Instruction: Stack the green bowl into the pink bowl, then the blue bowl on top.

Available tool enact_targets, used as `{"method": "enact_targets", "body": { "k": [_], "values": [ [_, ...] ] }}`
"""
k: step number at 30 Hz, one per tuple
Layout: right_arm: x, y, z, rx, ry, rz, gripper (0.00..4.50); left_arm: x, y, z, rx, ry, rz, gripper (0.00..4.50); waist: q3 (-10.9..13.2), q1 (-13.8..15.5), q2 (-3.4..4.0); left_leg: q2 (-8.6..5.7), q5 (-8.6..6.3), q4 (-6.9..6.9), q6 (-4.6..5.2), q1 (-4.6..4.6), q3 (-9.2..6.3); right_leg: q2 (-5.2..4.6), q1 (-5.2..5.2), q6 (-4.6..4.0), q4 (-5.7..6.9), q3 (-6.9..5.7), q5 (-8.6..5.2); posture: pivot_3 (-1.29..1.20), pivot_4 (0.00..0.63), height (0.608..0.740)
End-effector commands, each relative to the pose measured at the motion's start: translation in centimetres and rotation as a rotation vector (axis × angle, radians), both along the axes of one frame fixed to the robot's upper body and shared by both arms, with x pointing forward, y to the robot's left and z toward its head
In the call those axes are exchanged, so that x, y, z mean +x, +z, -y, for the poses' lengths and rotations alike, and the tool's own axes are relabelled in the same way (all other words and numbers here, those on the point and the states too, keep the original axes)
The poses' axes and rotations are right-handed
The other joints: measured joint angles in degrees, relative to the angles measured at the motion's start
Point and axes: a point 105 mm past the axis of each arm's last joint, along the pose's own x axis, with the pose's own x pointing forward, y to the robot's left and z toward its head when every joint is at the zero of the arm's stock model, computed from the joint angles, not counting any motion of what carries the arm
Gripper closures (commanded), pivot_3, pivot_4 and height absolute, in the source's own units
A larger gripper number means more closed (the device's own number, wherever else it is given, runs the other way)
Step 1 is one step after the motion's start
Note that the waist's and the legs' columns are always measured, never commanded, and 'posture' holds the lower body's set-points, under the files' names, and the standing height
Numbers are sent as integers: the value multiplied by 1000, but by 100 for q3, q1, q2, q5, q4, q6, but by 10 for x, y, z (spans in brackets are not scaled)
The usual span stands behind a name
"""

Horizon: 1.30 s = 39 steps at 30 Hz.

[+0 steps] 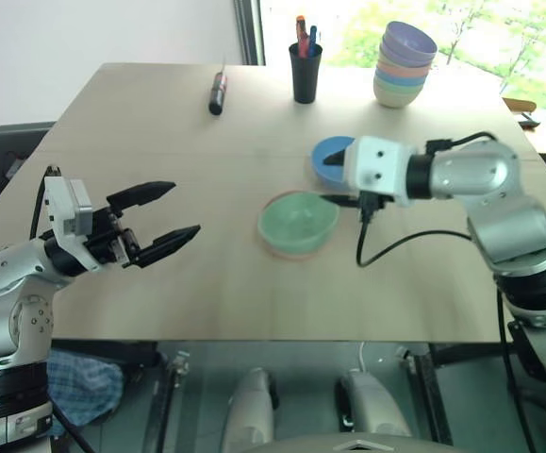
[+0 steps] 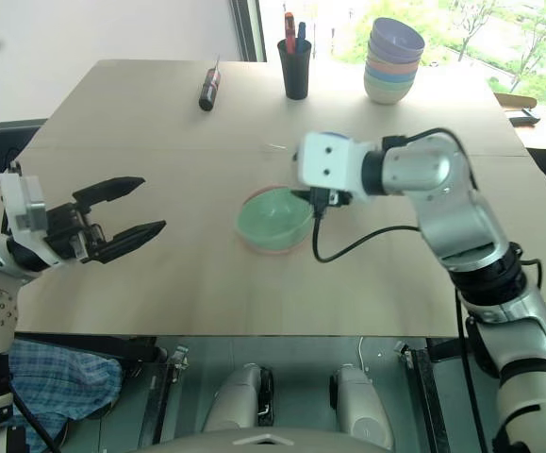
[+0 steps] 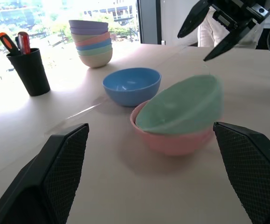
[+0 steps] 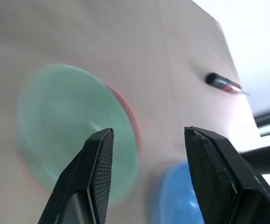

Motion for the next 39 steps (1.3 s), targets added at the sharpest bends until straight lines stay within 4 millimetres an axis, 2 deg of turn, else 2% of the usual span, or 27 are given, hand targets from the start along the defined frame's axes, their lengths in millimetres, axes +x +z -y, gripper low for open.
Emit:
{"method": "enact_targets", "body": {
  "k": [1,5,10,14,19,24,33,36,38,39],
  "values": [
    [13,11,11,0,-28,30,1967,-2,10,7,-39,-23,40,0,1,-3,0,0,0,-1,0,0,1,0,-1,0,0,1,0,0,150,740],
    [30,-1,18,-41,-54,21,1967,-2,12,11,-71,-21,44,0,5,-1,-6,0,0,-2,0,-3,4,0,-4,0,0,5,0,0,150,740],
    [62,-33,30,-149,-114,5,1967,-1,13,12,-108,-4,51,0,5,-11,-7,0,0,-6,0,0,5,1,-4,0,-2,6,0,0,150,740],
    [84,-50,38,-220,-157,0,1967,-1,12,13,-127,6,52,0,7,-13,-8,-1,0,-6,0,-4,8,0,-10,0,-2,9,0,0,150,740],
    [106,-61,43,-267,-211,29,1967,-2,9,12,-131,26,48,0,8,-37,-8,-1,1,-18,-1,-4,15,1,-17,0,-2,16,1,0,150,740],
    [118,-67,41,-300,-224,56,1967,-5,9,9,-141,43,53,0,8,-71,-8,-1,2,-25,-2,-5,19,0,-21,-1,-5,20,0,0,150,740],
    [119,-71,30,-311,-191,55,1967,-6,11,9,-173,57,58,0,8,-148,-7,0,2,-26,-2,-4,18,0,-21,0,-4,20,1,0,150,740],
    [119,-72,31,-315,-187,60,2655,-5,11,9,-173,58,58,0,8,-151,-7,0,2,-26,-3,-4,18,0,-21,0,-3,20,1,0,150,740],
    [119,-72,31,-319,-184,62,3591,-5,10,9,-172,59,57,0,8,-151,-7,0,2,-26,-3,-4,19,0,-21,0,-3,20,1,0,150,740],
    [119,-73,32,-319,-185,61,3729,-5,10,8,-172,61,57,0,9,-151,-7,0,2,-26,-4,-4,19,0,-21,-1,-3,20,1,0,150,740]
  ]
}}
